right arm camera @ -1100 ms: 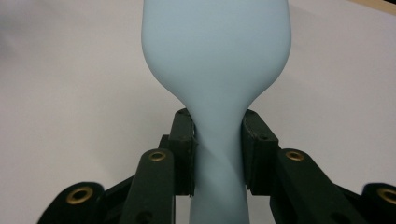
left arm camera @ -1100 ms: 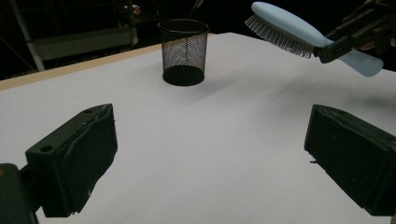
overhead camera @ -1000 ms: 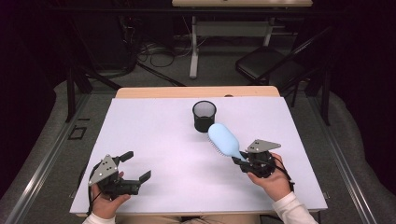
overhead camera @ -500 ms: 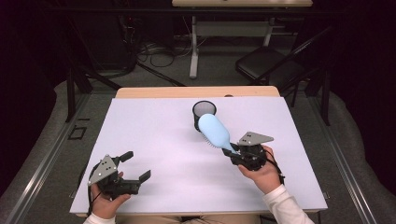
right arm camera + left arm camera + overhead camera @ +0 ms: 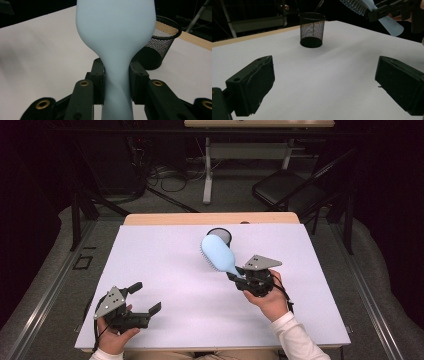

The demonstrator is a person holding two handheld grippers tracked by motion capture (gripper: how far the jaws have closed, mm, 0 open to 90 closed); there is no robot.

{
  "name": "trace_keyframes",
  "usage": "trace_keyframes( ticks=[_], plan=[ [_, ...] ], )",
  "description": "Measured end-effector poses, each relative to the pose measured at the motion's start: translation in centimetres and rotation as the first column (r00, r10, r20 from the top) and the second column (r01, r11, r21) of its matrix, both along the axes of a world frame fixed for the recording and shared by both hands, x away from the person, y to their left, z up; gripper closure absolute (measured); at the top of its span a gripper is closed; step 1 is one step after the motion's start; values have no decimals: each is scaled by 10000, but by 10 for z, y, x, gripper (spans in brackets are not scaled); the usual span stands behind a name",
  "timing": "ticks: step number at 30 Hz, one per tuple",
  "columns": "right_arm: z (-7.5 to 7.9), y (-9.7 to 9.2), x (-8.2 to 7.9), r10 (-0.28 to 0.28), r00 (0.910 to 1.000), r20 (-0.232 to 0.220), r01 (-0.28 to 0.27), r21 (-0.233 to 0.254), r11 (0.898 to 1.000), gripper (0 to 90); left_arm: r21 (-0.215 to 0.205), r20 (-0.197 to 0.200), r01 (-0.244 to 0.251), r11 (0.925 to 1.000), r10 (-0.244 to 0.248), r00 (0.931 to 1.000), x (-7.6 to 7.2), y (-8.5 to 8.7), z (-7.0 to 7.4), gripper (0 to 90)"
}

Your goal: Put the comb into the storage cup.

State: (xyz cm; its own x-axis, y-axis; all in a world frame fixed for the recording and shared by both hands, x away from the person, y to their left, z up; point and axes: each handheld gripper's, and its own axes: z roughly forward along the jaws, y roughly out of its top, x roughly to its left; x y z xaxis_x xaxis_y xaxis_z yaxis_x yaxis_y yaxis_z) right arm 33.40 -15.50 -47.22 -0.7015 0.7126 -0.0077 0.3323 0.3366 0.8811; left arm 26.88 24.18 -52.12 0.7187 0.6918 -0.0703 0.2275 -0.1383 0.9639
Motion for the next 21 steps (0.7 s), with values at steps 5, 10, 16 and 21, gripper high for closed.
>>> trace_keyframes(
  ticks=[5, 10, 16, 21],
  plan=[
    [-5, 1, 1, -100, 9999, 85, 99, 113, 9999, 692, -106, -46, 20, 9999, -20, 10000, 1, -1, -2, 27],
    [-12, 1, 2, -114, 9999, 103, 113, 107, 9999, 692, -35, -123, 24, 10000, -24, 9999, 1, -2, -2, 27],
    [-14, 1, -1, -101, 9996, 280, 94, 279, 9996, 692, -158, -263, 6, 9999, -10, 9997, 2, -3, -1, 27],
    [-12, 1, -5, -122, 9991, 409, 105, 408, 9991, 692, -550, -518, 59, 9985, -87, 9986, 3, -3, 1, 27]
  ],
)
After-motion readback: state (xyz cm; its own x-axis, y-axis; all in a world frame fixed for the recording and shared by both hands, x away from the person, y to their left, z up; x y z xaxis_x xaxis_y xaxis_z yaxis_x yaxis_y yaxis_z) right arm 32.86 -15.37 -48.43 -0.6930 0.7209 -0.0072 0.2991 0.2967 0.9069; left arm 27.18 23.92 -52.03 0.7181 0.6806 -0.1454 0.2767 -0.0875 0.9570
